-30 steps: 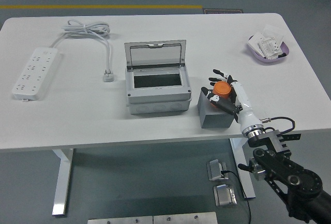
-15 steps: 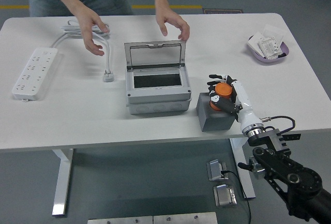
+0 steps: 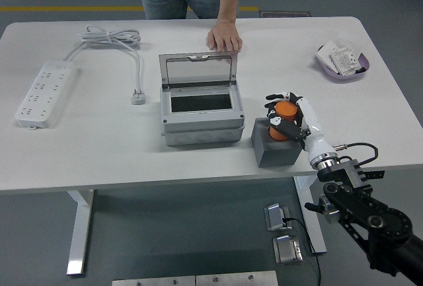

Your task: Fetch the battery,place it into the box,close the lid of the box

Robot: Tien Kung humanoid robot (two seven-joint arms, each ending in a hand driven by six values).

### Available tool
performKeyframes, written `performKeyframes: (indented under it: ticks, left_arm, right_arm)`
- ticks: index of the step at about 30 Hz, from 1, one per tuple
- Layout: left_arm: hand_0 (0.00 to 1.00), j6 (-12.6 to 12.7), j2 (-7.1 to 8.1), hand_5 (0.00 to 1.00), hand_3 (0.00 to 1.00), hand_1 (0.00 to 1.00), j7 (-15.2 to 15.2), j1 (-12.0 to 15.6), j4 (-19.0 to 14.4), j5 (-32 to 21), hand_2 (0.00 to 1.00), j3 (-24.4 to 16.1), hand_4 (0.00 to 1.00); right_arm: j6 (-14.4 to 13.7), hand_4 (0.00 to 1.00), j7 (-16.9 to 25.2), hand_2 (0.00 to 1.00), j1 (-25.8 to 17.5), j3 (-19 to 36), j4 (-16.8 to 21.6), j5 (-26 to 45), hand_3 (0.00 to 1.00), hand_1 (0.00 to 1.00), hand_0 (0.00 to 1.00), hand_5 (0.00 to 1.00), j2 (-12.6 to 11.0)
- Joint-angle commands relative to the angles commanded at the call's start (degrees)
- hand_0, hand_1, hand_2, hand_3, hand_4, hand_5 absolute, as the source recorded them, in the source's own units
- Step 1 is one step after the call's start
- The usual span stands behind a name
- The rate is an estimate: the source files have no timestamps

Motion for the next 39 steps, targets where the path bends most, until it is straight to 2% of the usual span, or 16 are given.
performKeyframes:
  ticks: [12,19,22,23,28,29,34,35,39]
  left_arm:
    - [0.641,-0.06,0.21,0.077,0.604,0.693,0.38,0.2,-0.01,1.34,0.616,-1.08,0.64]
    - [0.641,-0.11,0.52,0.079,0.605,0.693,1.18,0.27,-0.1,3.43,0.617,-3.24,0.642]
    - [0.641,-0.1,0.64,0.079,0.605,0.693,1.54,0.29,-0.15,4.36,0.617,-4.28,0.642]
    - [0.642,-0.09,0.69,0.093,0.604,0.693,1.67,0.3,-0.17,4.67,0.618,-4.62,0.654]
    - [0.642,-0.05,0.78,0.093,0.604,0.693,1.91,0.24,-0.23,5.13,0.618,-5.18,0.654]
    - [0.64,-0.04,0.8,0.103,0.604,0.693,1.94,0.21,-0.24,5.18,0.618,-5.21,0.658]
    - [0.64,-0.02,0.94,0.103,0.604,0.693,2.07,0.07,-0.28,5.64,0.618,-5.56,0.658]
    - [0.64,-0.02,0.97,0.103,0.605,0.693,2.1,0.04,-0.29,5.78,0.618,-5.67,0.66]
    - [0.64,-0.02,1.06,0.103,0.605,0.693,2.2,-0.15,-0.31,6.38,0.618,-6.03,0.66]
  right_arm:
    - [-1.86,0.002,-1.92,0.528,2.94,-1.18,1.53,-2.07,0.556,0.437,0.33,0.002,-1.53]
    - [-3.01,0.002,-7.92,0.525,9.22,-6.29,3.83,-9.52,0.541,0.441,0.328,0.002,-1.53]
    - [-1.94,0.002,-11.53,0.525,12.46,-8.76,4.65,-14.22,0.541,0.441,0.328,0.002,-1.08]
    - [-1.11,0.002,-13.14,0.515,13.88,-9.82,4.88,-16.4,0.465,0.372,0.218,0.002,-0.79]
    - [1.82,0.002,-19.19,0.515,19.59,-13.84,4.44,-24.99,0.465,0.372,0.218,0.002,0.56]
    - [2.31,0.002,-20.25,0.515,20.77,-14.69,4.06,-26.54,0.458,0.34,0.185,0.002,0.83]
    - [3.99,0.002,-22.68,0.515,25.54,-18.26,1.46,-32.76,0.458,0.34,0.185,0.002,1.84]
    - [4.23,0.002,-22.88,0.505,26.31,-19.0,0.85,-33.54,0.456,0.305,0.175,0.002,2.0]
    - [4.88,0.002,-23.09,0.505,29.18,-22.22,-2.01,-34.38,0.456,0.305,0.175,0.002,2.8]
